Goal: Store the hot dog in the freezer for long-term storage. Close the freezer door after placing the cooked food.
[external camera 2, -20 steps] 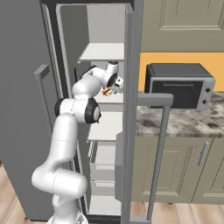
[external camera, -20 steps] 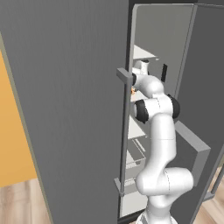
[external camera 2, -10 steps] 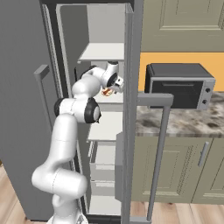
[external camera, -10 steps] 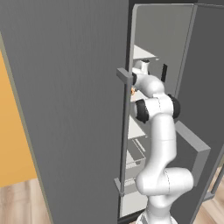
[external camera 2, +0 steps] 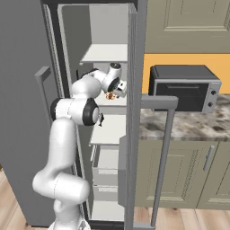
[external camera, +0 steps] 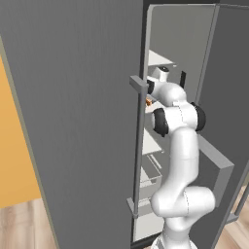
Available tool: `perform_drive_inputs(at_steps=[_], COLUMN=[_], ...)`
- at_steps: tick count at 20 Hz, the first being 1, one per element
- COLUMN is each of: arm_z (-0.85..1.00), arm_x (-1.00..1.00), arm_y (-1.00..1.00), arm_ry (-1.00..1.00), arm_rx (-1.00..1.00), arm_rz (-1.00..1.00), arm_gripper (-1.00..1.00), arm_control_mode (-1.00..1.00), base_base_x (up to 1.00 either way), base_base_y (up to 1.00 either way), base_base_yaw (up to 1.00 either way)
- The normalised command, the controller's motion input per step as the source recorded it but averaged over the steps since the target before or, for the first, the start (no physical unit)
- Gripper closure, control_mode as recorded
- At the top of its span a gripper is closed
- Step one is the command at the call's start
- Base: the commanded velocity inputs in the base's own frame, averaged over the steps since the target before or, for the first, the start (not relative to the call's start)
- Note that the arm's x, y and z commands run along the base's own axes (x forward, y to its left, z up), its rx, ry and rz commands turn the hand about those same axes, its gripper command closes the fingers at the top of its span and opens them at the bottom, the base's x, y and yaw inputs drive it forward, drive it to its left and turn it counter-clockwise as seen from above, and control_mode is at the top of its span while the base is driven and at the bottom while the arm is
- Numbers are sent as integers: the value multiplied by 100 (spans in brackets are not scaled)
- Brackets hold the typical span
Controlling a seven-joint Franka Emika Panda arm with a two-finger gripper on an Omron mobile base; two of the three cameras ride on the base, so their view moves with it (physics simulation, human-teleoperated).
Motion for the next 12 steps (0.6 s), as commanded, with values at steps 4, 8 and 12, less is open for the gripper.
perform_drive_inputs(at_steps=[4, 8, 12], arm_z=[0, 2, 9], arm_x=[-45, -48, -51], arm_y=[0, 0, 0], arm_ry=[-10, -11, -12], arm_rx=[0, 0, 0], arm_rz=[0, 0, 0], arm_gripper=[-100, -100, -100], arm_control_mode=[-100, -100, -100], base_base_x=[0, 0, 0], base_base_y=[0, 0, 0], base_base_yaw=[0, 0, 0])
